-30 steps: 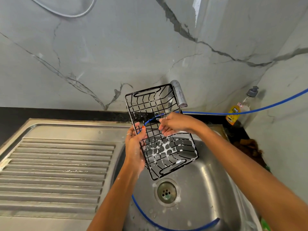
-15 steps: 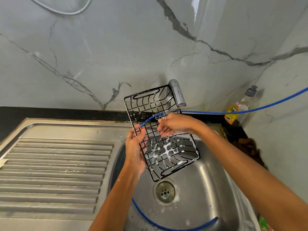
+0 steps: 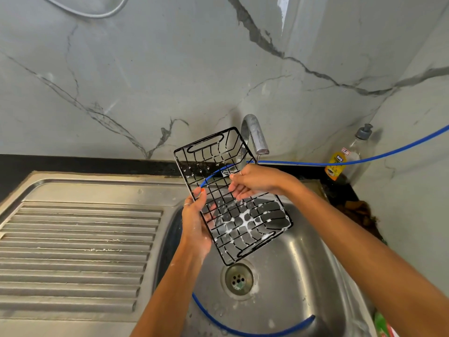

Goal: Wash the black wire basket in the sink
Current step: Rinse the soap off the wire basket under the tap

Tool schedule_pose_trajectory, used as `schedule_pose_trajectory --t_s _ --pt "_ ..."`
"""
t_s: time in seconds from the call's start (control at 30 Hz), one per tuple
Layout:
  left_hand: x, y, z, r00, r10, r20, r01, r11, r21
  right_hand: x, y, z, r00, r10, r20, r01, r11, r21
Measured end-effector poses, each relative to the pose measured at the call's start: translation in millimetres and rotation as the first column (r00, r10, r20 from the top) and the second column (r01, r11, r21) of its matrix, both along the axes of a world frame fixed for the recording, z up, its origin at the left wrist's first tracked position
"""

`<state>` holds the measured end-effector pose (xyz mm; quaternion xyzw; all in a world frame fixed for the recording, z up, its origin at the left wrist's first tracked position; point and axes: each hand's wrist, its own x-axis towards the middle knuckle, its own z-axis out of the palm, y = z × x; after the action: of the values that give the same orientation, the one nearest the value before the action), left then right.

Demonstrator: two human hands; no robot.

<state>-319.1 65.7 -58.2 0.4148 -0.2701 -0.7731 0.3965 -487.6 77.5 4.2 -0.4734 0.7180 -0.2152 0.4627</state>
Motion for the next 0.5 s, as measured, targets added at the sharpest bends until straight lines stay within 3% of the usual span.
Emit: schedule_pose_trajectory --t_s 0.2,0.5 --pt "0.1 1.1 -0.9 0.998 0.055 0.035 -0.055 0.998 0.0 -1.6 -3.5 -3.0 0.98 0.007 -0.199 -0.017 0.999 -0.05" --pt "3.8 3.9 1.7 0.989 0.127 0.079 -0.124 0.992 -0.035 4.3 -2.0 -1.6 0.994 0.02 -0.112 -0.021 1.0 -0.01"
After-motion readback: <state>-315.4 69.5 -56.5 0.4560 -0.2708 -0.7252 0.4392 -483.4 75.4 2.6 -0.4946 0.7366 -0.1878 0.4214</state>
